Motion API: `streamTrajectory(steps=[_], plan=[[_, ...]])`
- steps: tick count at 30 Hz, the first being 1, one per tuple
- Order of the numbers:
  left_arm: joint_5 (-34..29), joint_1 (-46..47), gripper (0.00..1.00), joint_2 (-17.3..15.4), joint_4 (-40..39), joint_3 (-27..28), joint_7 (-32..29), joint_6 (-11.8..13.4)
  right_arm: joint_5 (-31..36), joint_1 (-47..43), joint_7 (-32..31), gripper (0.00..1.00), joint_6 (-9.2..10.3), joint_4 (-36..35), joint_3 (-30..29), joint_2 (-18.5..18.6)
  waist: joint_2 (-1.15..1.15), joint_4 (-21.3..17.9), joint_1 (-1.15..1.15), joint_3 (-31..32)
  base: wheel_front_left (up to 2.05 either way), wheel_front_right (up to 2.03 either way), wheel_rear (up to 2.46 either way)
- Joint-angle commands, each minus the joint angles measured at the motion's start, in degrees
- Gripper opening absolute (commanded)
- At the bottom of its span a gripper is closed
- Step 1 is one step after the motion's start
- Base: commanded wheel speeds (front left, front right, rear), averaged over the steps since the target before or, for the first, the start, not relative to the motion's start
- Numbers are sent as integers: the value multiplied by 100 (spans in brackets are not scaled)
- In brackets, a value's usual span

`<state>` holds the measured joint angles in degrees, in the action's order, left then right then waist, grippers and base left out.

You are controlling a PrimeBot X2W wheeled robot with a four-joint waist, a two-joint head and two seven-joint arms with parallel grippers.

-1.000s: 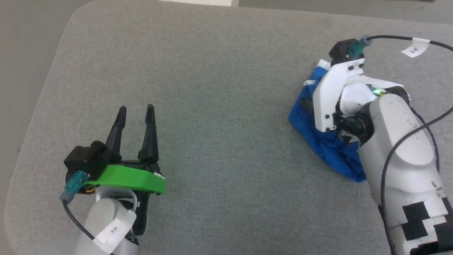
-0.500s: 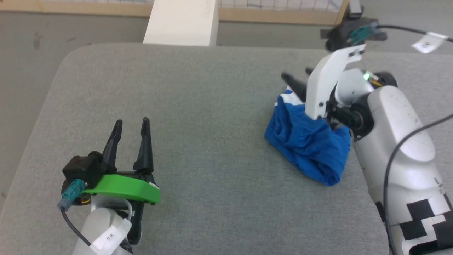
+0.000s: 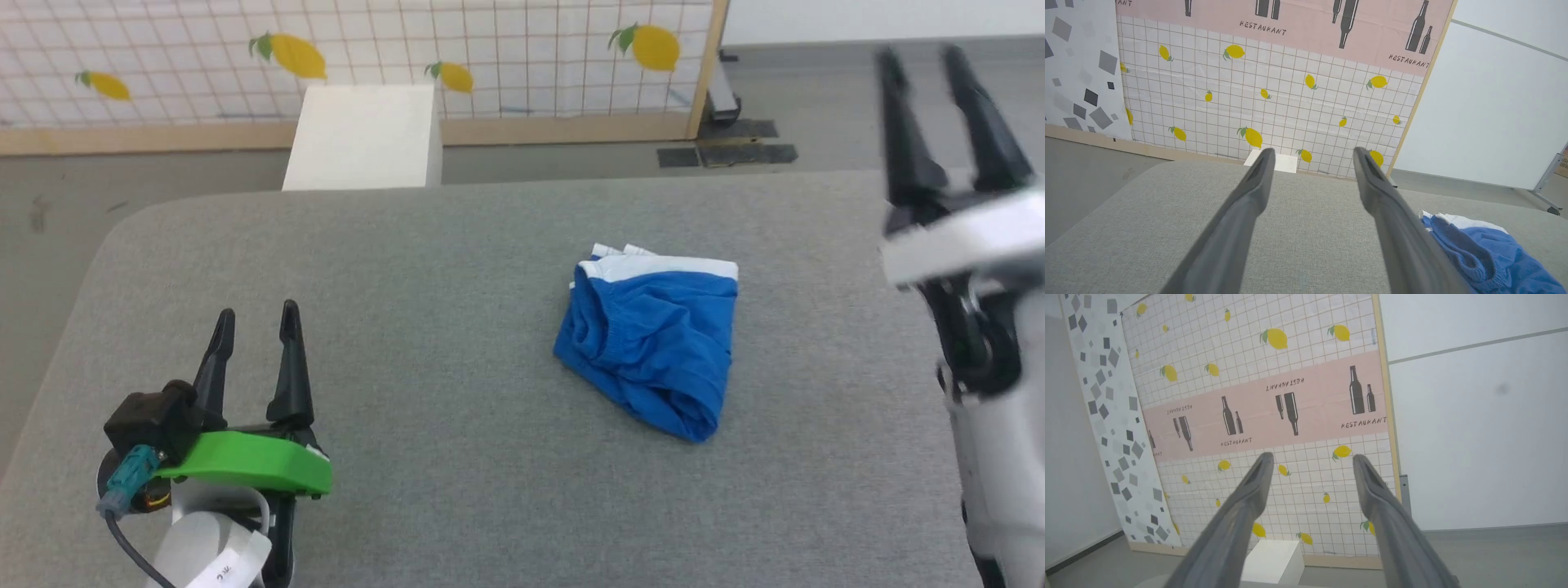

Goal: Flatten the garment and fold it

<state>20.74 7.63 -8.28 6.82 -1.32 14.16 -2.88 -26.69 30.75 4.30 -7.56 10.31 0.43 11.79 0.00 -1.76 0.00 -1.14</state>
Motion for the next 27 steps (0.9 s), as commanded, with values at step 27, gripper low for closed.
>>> streamTrajectory(steps=[27], plan=[[-494, -373, 100, -221, 432, -440, -96, 311, 1200, -3054, 547, 100, 8, -364, -306, -560, 0, 102, 0, 255, 0, 0, 0]])
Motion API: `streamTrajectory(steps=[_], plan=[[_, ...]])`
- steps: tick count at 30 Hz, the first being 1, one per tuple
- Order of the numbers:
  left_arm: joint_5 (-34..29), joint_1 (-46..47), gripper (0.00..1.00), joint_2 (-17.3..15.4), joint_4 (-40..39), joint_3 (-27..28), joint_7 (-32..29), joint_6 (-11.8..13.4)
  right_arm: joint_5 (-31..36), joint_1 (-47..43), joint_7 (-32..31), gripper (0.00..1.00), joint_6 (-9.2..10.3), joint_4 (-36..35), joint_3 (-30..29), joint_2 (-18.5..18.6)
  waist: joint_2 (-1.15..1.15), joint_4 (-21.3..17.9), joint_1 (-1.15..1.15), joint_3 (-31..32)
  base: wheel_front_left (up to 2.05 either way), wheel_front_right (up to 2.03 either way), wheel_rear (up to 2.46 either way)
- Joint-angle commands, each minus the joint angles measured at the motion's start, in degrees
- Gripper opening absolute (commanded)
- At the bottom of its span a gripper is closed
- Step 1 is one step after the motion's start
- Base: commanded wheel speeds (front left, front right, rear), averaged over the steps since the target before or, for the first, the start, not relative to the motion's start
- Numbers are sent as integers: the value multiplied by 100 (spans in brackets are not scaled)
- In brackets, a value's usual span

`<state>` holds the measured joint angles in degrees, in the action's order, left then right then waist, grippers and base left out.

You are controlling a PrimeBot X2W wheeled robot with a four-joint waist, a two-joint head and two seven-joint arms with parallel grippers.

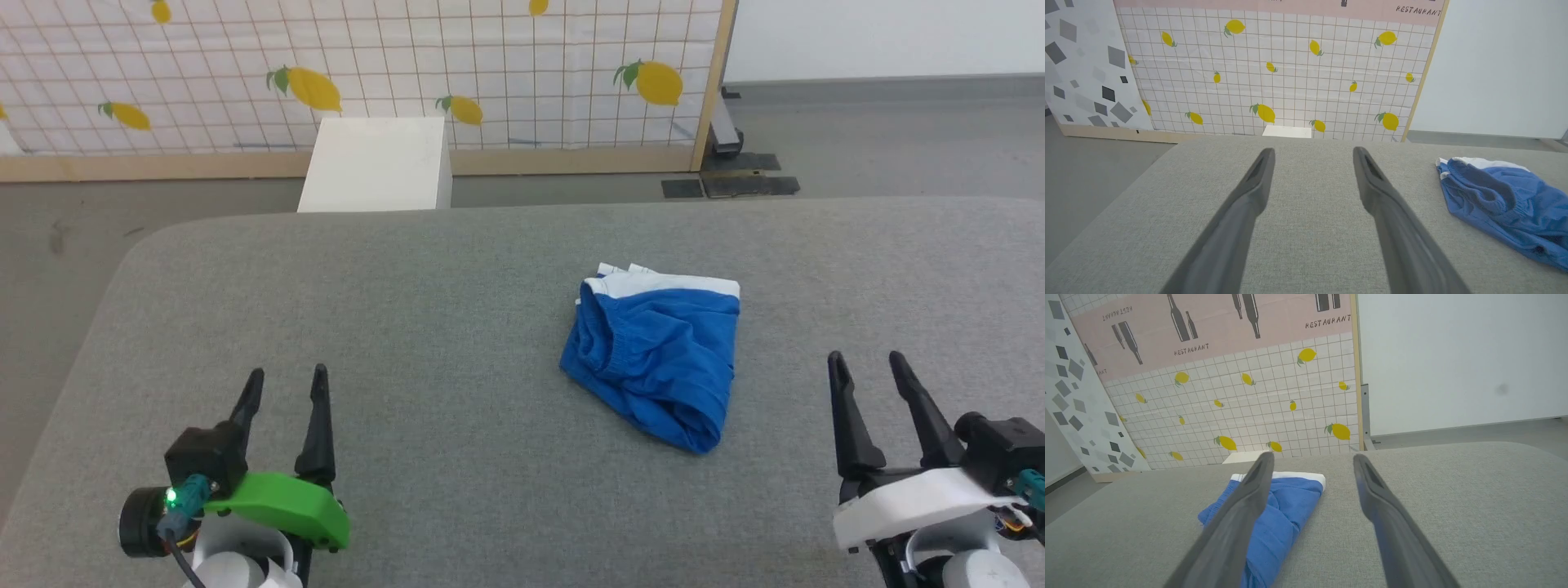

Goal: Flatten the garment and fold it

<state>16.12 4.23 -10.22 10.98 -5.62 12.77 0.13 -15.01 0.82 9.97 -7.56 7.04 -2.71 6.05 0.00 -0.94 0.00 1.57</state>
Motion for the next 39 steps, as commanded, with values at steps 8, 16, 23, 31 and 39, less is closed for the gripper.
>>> streamTrajectory(steps=[8, 16, 23, 31, 39], plan=[[-89, 5, 100, -12, 138, -109, 70, 57, 167, -216, -73, 100, 8, -82, 127, 23, 0, 69, 0, -27, 0, 0, 0], [-56, -53, 100, -19, 146, -143, 65, 94, 212, -248, -118, 100, 8, -66, 107, -29, 0, 57, 0, -23, 0, 0, 0], [-32, -88, 100, -36, 94, -164, 81, 115, 214, -219, -166, 100, 8, -57, 91, -55, 0, 47, 0, -50, 0, 0, 0], [9, -93, 100, -52, 82, -184, 92, 133, 227, -203, -196, 100, 8, -60, 47, -83, 0, 38, 0, -73, 0, 0, 0], [43, -16, 100, -54, 31, -202, 117, 138, 66, 81, -605, 100, 8, 11, -69, -58, 0, 46, 0, -234, 0, 0, 0]])
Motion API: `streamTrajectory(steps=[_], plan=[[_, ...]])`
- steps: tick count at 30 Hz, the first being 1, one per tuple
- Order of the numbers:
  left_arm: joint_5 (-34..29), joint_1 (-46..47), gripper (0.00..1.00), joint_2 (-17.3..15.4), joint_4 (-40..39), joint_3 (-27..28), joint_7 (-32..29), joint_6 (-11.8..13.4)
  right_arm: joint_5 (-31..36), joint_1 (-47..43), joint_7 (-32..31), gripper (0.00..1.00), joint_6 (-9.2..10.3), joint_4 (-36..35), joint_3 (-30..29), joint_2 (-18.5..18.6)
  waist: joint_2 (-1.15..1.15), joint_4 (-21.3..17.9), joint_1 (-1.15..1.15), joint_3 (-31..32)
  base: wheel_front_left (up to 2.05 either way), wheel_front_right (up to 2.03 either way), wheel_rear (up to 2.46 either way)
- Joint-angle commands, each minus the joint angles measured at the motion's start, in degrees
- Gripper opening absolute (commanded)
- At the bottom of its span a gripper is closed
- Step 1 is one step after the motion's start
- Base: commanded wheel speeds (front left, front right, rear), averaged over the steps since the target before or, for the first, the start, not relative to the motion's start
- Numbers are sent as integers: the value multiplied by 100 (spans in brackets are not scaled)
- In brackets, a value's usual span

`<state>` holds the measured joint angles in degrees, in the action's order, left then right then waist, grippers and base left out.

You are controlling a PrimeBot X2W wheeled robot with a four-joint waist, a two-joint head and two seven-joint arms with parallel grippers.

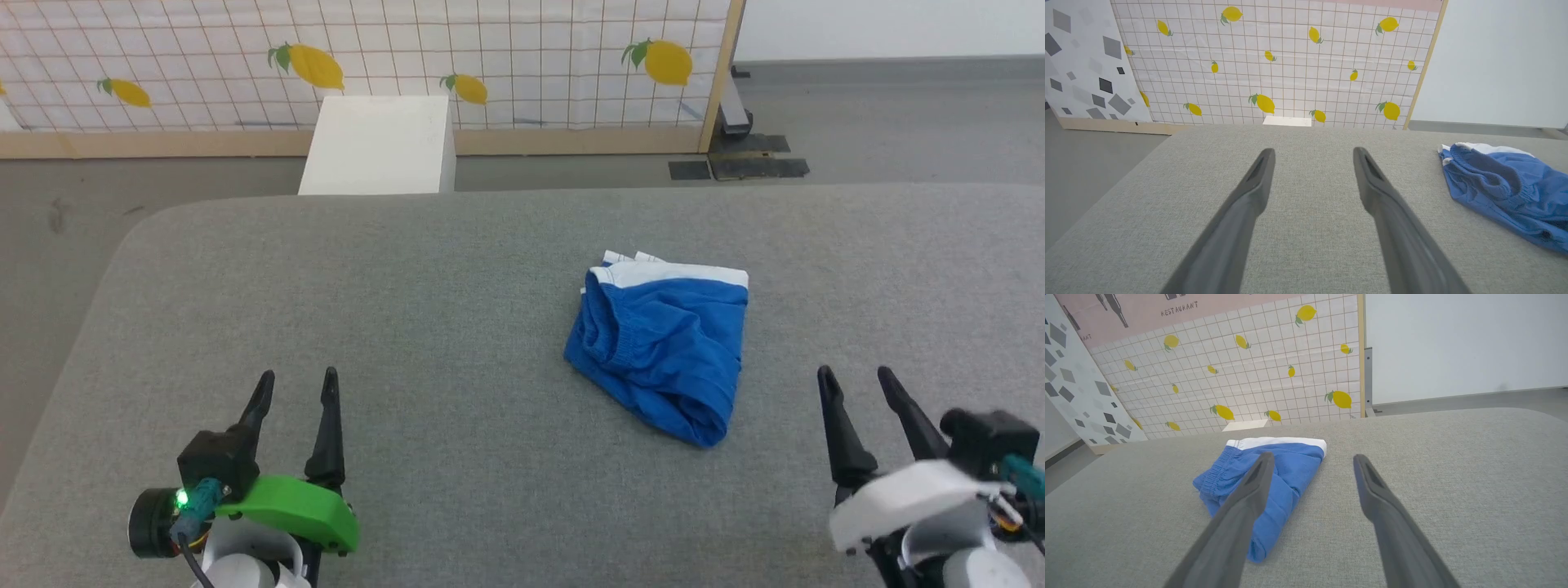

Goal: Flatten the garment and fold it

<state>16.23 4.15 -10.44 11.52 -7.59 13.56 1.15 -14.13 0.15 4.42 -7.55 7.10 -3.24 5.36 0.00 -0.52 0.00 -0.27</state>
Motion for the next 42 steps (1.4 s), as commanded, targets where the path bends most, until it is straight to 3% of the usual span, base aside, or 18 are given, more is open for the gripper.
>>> streamTrajectory(steps=[1, 10, 20, 26, 37, 38, 40, 42], plan=[[32, 3, 100, -31, -35, -11, 41, 35, -41, 246, -187, 100, 6, 28, -30, 45, 0, 10, 0, -79, 0, 0, 0], [11, 230, 100, 3, -288, -108, 65, 26, -278, 1880, -2408, 100, 6, 706, -138, 377, 0, 238, 0, -697, 0, 0, 0], [-23, 583, 100, 49, -382, -239, 80, -10, -16, 3246, -4644, 100, 6, 1745, 136, 549, 0, 676, 0, -1396, 0, 0, 0], [-54, 737, 100, 88, -398, -288, 102, -8, 228, 3508, -5117, 100, 6, 2048, 279, 522, 0, 847, 0, -1665, 0, 0, 0], [-66, 863, 100, 119, -363, -320, 129, -34, 332, 3432, -5126, 100, 6, 2355, 437, 470, 0, 921, 0, -1842, 0, 0, 0], [-65, 872, 100, 120, -355, -322, 130, -38, 320, 3422, -5127, 53, 6, 2374, 442, 473, 0, 918, 0, -1848, 0, 0, 0], [-62, 887, 100, 121, -336, -323, 132, -47, 298, 3415, -5121, 0, 6, 2409, 461, 492, 0, 909, 0, -1849, 0, 0, 0], [-62, 897, 100, 122, -315, -326, 134, -54, 281, 3410, -5096, 0, 6, 2430, 461, 518, 0, 894, 0, -1830, 0, 0, 0]])
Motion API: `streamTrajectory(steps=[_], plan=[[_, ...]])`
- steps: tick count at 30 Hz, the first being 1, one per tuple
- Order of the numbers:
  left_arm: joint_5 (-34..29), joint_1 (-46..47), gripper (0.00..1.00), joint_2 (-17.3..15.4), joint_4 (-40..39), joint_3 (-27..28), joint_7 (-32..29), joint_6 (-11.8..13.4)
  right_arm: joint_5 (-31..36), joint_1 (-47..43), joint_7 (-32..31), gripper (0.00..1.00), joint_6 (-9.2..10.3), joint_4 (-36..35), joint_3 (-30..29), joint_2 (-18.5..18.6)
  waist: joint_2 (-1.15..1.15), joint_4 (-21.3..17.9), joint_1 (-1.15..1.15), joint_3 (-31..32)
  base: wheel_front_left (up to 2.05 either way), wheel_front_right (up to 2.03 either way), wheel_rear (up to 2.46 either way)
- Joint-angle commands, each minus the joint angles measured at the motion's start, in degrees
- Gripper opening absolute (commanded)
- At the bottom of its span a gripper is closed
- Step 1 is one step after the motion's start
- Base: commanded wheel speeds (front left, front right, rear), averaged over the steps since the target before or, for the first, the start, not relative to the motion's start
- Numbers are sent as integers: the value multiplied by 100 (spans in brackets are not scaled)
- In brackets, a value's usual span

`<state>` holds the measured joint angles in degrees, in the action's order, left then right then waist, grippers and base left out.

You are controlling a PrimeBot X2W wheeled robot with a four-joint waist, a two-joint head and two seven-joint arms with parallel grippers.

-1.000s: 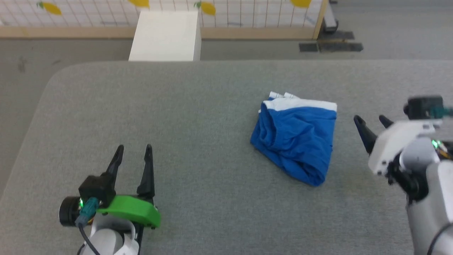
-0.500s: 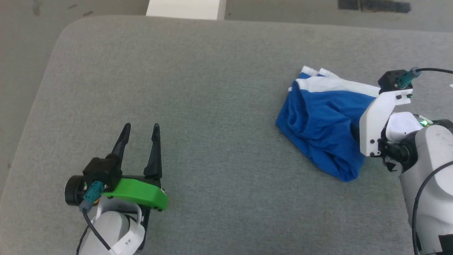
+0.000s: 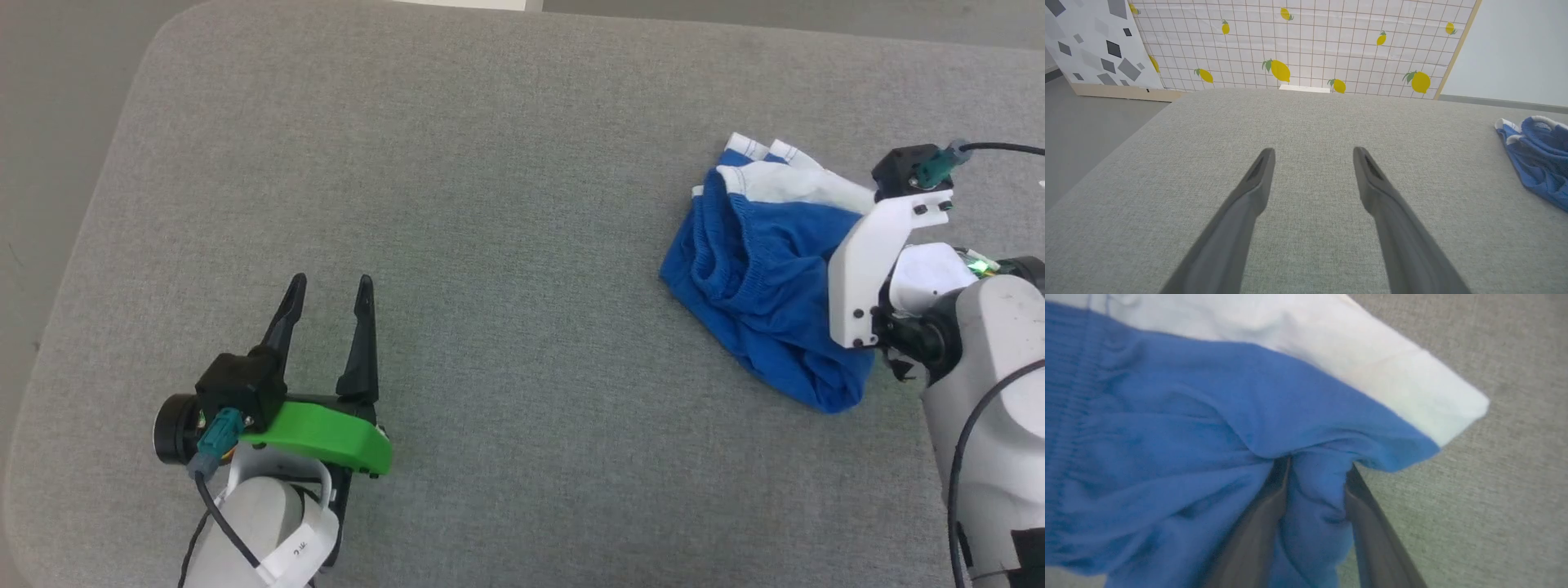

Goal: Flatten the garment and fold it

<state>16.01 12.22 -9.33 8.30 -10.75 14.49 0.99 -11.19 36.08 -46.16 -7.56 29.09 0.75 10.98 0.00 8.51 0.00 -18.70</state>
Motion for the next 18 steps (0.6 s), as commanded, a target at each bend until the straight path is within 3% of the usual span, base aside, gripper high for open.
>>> streamTrajectory(steps=[1, 12, 18], plan=[[-44, 87, 100, 14, 15, -14, 43, -36, -5, -178, 28, 0, 8, 226, 50, -24, 0, -20, 0, 34, 0, 0, 0], [-3, -113, 100, -5, 150, -51, 48, -90, -382, -307, 219, 0, 8, -141, 544, 229, 0, -295, 0, 692, 0, 0, 0], [31, -290, 100, -23, 137, -64, 49, -89, -836, -732, -150, 0, 8, -632, 875, 584, 0, -796, 0, 980, 0, 0, 0]])
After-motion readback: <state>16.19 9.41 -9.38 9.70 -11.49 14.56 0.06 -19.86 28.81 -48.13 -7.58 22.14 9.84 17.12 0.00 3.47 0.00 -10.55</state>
